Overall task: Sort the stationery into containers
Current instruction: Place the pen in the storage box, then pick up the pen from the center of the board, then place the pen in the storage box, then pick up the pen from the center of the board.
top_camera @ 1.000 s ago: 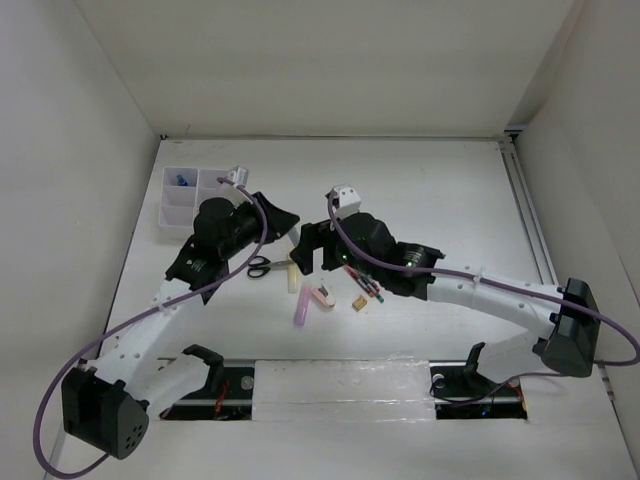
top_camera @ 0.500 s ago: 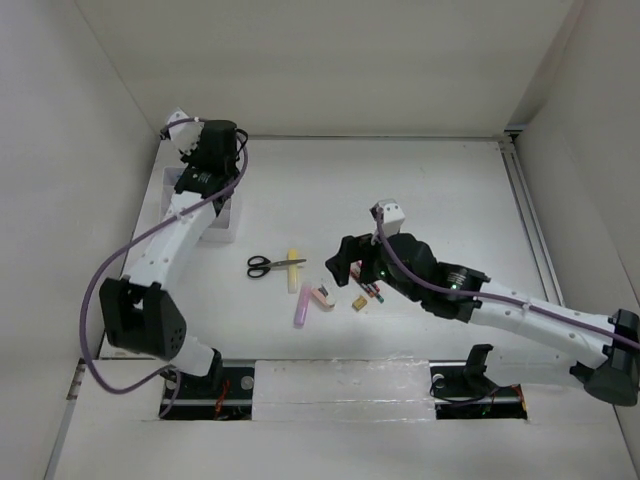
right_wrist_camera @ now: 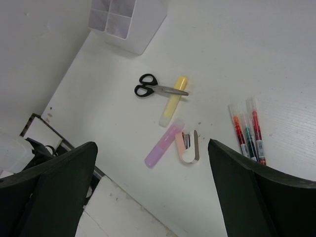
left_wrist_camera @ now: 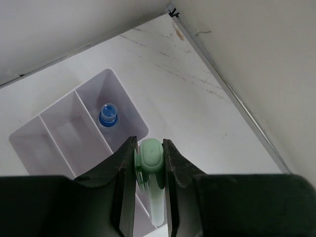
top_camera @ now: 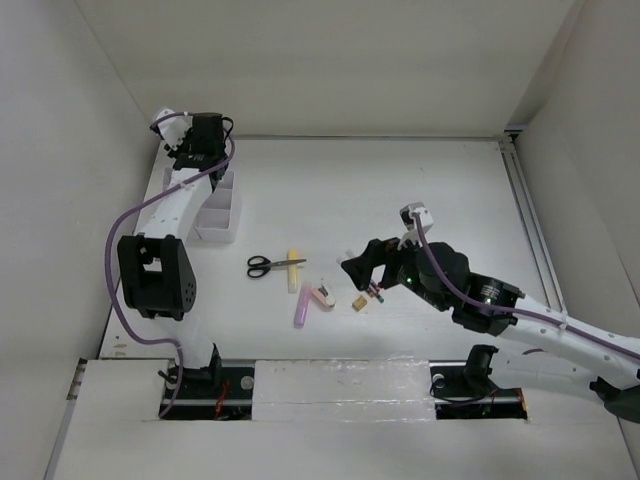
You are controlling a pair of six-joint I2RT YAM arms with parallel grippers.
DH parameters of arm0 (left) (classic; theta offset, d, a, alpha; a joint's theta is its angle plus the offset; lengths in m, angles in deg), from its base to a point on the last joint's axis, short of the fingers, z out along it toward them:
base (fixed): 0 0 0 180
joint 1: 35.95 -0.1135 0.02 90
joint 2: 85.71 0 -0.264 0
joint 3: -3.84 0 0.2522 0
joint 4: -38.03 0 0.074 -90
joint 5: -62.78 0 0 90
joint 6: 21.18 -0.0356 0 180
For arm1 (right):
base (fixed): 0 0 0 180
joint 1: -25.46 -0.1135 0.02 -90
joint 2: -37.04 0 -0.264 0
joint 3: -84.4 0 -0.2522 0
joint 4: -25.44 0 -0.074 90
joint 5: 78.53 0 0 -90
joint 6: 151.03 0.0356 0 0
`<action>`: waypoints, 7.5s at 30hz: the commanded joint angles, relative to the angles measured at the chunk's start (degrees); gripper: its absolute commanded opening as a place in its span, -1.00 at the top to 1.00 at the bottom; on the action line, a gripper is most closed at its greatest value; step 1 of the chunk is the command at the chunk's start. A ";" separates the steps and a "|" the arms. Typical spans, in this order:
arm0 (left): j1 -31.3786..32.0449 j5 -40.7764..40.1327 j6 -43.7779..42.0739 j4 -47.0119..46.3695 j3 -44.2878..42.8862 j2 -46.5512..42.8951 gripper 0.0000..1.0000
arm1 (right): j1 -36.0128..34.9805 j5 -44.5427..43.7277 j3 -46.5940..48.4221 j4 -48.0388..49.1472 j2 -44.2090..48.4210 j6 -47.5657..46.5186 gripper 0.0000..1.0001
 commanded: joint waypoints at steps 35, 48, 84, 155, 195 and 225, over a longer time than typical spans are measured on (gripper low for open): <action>2.59 17.54 -7.73 9.79 -13.07 -14.92 -1.00 | -4.36 -16.34 18.98 -9.91 -35.64 16.27 -0.92; 2.06 26.24 -12.99 16.83 5.19 -36.45 -1.00 | -4.88 -10.81 34.89 -8.94 -58.96 10.83 -0.36; 1.01 32.57 -16.16 12.08 16.82 -42.61 -1.00 | 2.24 -19.32 35.17 -21.15 -63.29 14.68 1.00; -1.72 20.75 2.38 -1.91 13.76 -21.27 1.00 | -6.29 -19.15 16.37 -3.22 -26.82 5.10 -1.00; -0.05 -2.84 2.82 -1.19 -3.04 5.55 0.10 | -7.87 -10.89 4.23 -1.65 -12.74 4.05 -1.00; 0.48 35.74 -12.02 10.59 14.26 -41.02 -1.00 | -10.60 -23.45 31.83 -29.08 -51.59 47.02 -0.74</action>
